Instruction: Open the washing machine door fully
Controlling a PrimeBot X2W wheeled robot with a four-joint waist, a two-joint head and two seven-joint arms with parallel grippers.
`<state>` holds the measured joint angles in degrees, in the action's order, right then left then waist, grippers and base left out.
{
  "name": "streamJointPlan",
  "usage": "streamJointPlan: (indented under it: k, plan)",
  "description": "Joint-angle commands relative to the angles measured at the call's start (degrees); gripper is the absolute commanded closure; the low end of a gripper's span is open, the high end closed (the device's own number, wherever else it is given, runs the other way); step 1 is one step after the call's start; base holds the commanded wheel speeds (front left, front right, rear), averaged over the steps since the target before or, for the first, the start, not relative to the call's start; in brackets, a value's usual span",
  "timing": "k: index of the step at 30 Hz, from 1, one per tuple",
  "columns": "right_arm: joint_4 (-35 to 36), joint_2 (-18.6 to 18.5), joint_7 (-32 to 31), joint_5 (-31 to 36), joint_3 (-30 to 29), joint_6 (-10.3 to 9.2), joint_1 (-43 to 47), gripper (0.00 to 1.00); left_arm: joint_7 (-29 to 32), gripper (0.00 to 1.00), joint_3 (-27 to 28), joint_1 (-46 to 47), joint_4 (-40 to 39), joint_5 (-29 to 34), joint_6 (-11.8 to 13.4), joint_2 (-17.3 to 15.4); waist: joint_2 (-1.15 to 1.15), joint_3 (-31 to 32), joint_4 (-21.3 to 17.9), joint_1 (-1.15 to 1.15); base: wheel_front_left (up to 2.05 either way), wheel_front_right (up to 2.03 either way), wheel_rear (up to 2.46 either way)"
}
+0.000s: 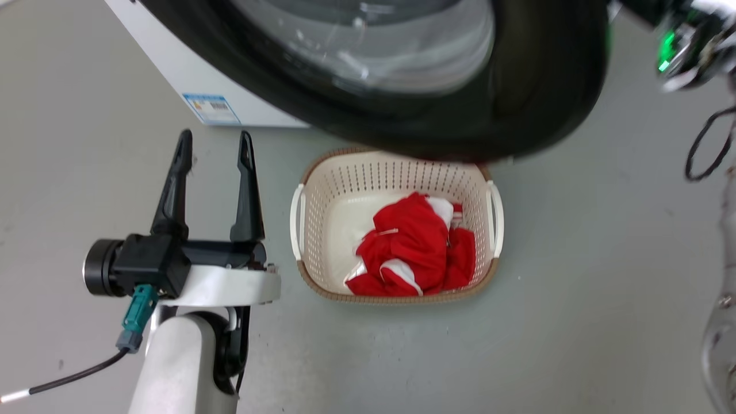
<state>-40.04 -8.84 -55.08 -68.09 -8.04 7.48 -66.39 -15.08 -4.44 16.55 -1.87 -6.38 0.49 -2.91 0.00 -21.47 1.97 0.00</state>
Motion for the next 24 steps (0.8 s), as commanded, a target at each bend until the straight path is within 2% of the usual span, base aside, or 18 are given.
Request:
streamJointPlan:
  k: [1, 14, 19, 24]
  plan:
    - [0.8, 1.2, -1.3, -0.2, 0.8, 0.02, 1.8, 1.00, -0.1, 0.00, 0.1, -1.0, 0.2, 0.0, -0.2, 0.0, 0.00, 2.4, -0.1, 0.00, 0.00, 0.00, 0.00]
    - [10.7, 5.4, -11.7, -2.5, 6.9, 0.01, 16.0, 1.00, -0.1, 0.00, -1.7, -7.2, 2.2, -0.4, -1.3, 0.0, 0.00, 11.5, 1.7, 0.00, 0.00, 0.00, 0.00]
    - [14.9, 6.1, -12.9, -4.4, 10.8, 0.01, 20.2, 1.00, -0.1, 0.00, -2.7, -8.2, 2.1, -0.8, -1.1, 0.0, 0.00, 12.4, 2.7, 0.00, 0.00, 0.00, 0.00]
    - [17.6, 6.2, -10.5, -8.6, 16.9, 0.01, 22.5, 1.00, -0.1, 0.00, -3.4, -8.3, 2.1, -1.4, -0.8, 0.0, 0.00, 12.4, 3.3, 0.00, 0.00, 0.00, 0.00]
